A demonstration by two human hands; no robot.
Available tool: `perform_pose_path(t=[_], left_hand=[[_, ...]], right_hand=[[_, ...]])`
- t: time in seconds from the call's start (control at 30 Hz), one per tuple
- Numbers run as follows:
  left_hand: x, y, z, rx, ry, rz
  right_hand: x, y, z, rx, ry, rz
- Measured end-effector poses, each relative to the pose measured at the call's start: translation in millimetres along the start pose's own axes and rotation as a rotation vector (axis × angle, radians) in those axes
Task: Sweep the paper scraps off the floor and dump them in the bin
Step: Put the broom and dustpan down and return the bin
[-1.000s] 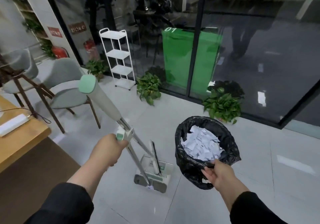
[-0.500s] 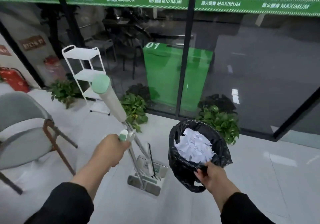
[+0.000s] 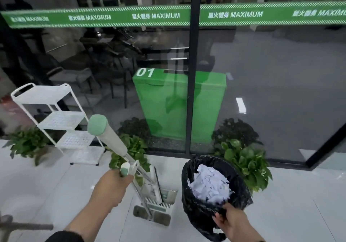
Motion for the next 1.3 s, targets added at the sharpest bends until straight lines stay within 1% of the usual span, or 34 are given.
perform_pose_path(t=[0.17, 0.33, 0.47, 0.57, 0.63, 0.8, 1.03, 1.17, 1.3], left_hand=[[-47.1, 4.4, -99.1, 0.011, 0.008, -0.006], [-84.8, 9.1, -183.9, 0.028, 0.012, -0.045], [-106.6, 15.2, -248.9, 0.046, 0.024, -0.072], [-115.4, 27.7, -299.9, 0.091, 0.025, -0.071], [-119.8, 37.5, -324.9, 0.127, 0.034, -0.097], [-115.8, 61.3, -372.5, 0.154, 0.011, -0.108], [-107.3, 98.8, -412.3, 0.153, -0.052, -0.027], [-105.1, 113.3, -429.6, 0.144, -0.082, 0.036], [-102.1, 128.9, -450.4, 0.119, -0.047, 0.098]], right_hand=[[50.0, 67.0, -61.3, -0.05, 0.01, -0.047], [85.7, 117.7, -106.8, -0.111, 0.007, -0.081], [98.3, 145.1, -143.1, -0.193, 0.041, -0.061], [102.6, 170.3, -176.4, -0.211, 0.048, -0.055], [100.9, 179.9, -201.3, -0.246, 0.06, -0.047], [90.3, 208.5, -261.0, -0.23, 0.089, -0.08], [76.9, 233.5, -351.5, -0.234, 0.145, -0.04], [61.5, 237.7, -411.7, -0.229, 0.139, -0.008], [40.1, 242.0, -477.1, -0.211, 0.135, -0.026]])
Point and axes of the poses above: each hand's wrist, its own z-axis away from the middle knuckle, its own y-axis out of the palm, x = y × z, the point moved 7 cm from there along -z, towards the middle knuckle, and after that the axes turned 4 degrees about -y, right-handed, at the moved point
